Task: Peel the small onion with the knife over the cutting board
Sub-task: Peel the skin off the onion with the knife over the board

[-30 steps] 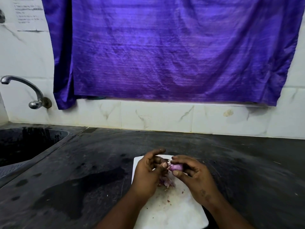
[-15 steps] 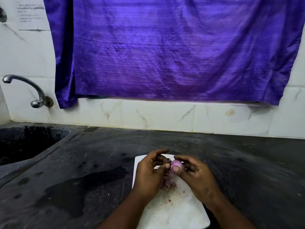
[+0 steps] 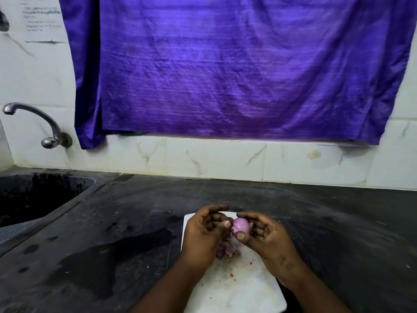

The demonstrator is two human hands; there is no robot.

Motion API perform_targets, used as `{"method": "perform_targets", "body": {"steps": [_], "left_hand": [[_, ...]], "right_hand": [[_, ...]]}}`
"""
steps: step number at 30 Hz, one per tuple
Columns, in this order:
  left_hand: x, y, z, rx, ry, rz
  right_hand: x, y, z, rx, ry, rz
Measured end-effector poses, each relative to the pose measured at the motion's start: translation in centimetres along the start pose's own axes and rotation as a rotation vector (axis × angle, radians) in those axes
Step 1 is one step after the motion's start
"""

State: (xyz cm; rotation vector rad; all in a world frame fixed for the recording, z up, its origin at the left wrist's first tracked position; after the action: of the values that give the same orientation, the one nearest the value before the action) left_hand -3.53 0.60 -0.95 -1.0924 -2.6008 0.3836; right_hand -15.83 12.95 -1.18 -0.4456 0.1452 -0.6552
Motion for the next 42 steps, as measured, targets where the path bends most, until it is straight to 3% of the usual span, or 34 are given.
{"method": "perform_targets", "body": {"steps": [14, 18, 25, 29, 36, 42], "left_hand": [[0.0, 0.7, -0.5, 0.279, -0.595, -0.009], [0.1, 0.8, -0.6, 0.281, -0.568, -0.021], [0.0, 0.1, 0.4, 0.016, -0.122, -0.052], [-0.2, -0.4, 0.8, -0.013, -0.055, -0.048], [0.2, 0.2, 0.2, 0.114, -0.289, 0.036], [-0.4, 0.0, 0.4, 0.096, -0.344, -0.013]], "right_hand": [[-0.2, 0.2, 0.4, 0.012, 0.093, -0.015], [-0.1, 0.2, 0.3, 0.008, 0.081, 0.001], [-0.2, 0.1, 0.0, 0.005, -0.008, 0.005], [-0.3, 0.1, 0.2, -0.006, -0.022, -0.014], [-0.4, 0.1, 0.5, -0.008, -0.007, -0.023], [-0.3, 0.2, 0.3, -0.013, 0.049, 0.008]]}}
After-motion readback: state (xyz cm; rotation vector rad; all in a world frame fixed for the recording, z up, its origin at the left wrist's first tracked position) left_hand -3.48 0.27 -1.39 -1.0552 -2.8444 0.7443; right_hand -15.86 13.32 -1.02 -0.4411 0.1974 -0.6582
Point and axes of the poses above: each hand's wrist, its own y-axis away from the middle knuckle, its own x-axis out of the palm, z = x × y, the point moved 3 cm from there along -y, towards the middle knuckle, and after that the axes turned 3 degrees about -x, right-handed, at the moved point
